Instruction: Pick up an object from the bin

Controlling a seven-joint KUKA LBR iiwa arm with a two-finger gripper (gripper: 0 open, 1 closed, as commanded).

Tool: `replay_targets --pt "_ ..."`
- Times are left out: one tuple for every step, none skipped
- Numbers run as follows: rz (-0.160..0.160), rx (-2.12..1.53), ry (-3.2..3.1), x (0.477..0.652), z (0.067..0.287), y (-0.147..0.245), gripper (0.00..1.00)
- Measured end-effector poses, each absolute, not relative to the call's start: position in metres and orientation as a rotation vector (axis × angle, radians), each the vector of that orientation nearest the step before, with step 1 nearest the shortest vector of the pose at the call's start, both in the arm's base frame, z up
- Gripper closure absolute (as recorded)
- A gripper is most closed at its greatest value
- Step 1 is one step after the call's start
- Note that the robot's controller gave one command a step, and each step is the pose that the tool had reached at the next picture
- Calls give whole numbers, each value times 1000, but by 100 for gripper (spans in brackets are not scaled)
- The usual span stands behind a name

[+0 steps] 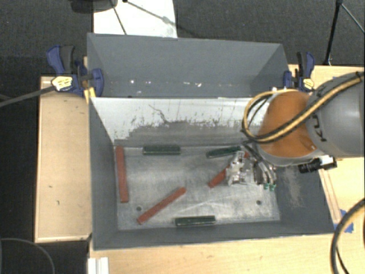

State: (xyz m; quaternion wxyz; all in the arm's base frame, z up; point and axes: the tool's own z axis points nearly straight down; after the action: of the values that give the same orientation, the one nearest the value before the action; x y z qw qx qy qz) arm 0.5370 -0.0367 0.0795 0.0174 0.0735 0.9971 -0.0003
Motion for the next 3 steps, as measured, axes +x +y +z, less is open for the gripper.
replay_targets --pt "3 225 3132 529 75 -34 0" --pt "3 225 3131 529 75 -34 0" --pt "-2 219 3104 594 81 10 100"
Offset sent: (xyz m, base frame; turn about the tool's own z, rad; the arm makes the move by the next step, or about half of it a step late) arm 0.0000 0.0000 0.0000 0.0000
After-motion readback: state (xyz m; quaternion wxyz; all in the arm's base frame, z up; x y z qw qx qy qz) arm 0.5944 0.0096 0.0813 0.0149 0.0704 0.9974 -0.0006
